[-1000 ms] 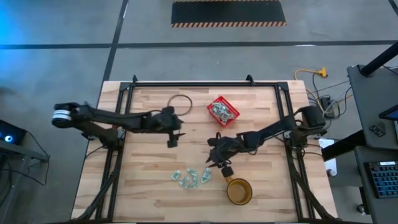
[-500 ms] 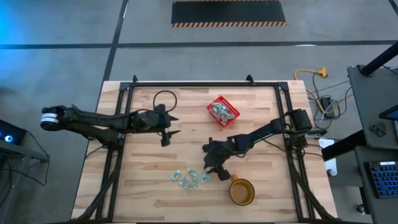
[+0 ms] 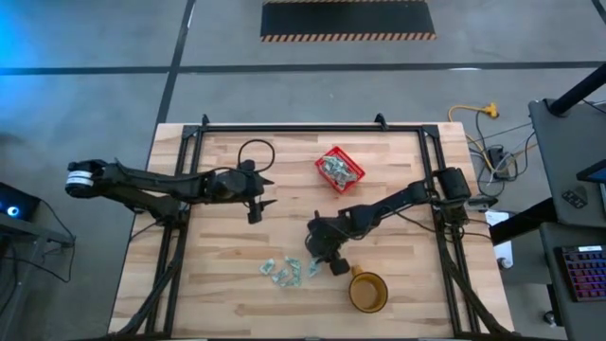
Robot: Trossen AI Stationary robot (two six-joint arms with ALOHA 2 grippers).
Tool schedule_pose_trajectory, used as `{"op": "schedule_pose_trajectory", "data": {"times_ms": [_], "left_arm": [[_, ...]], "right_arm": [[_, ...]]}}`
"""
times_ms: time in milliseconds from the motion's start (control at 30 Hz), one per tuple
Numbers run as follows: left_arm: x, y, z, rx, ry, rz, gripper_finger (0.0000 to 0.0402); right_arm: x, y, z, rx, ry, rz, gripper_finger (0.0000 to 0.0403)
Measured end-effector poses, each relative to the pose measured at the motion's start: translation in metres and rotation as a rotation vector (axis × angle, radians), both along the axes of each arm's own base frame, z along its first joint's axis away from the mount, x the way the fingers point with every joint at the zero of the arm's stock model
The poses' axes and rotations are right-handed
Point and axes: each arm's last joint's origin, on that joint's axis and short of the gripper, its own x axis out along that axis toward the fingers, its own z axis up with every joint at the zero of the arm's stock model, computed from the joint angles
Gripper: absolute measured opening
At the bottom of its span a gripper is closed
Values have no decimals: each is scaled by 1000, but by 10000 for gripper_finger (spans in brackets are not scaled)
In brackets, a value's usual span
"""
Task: Pick and place Stevia / Truvia into bins
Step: Put the stevia packet into the red basket
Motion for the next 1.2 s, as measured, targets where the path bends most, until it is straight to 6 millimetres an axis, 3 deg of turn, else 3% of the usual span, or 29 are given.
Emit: {"op": "schedule_pose_trajectory", "data": {"times_ms": [300, 433, 567, 733, 933, 1200], "left_arm": [[0, 0, 0, 1, -3, -1, 247], [0, 0, 0, 1, -3, -1, 247], [0, 0, 0, 1, -3, -1, 247], [0, 0, 0, 1, -2, -1, 247], [0, 0, 0, 0, 1, -1, 247], [0, 0, 0, 0, 1, -1, 247]], "right_arm": [[2, -2, 17, -20, -60, 14, 15], [4, -2, 29, -34, -105, 37, 9], [2, -9, 47, -167, -127, -22, 9], [-7, -31, 67, -435, -114, -219, 9], [-26, -73, 93, -668, -64, -654, 9], [-52, -121, 104, -620, 68, -975, 9]]}}
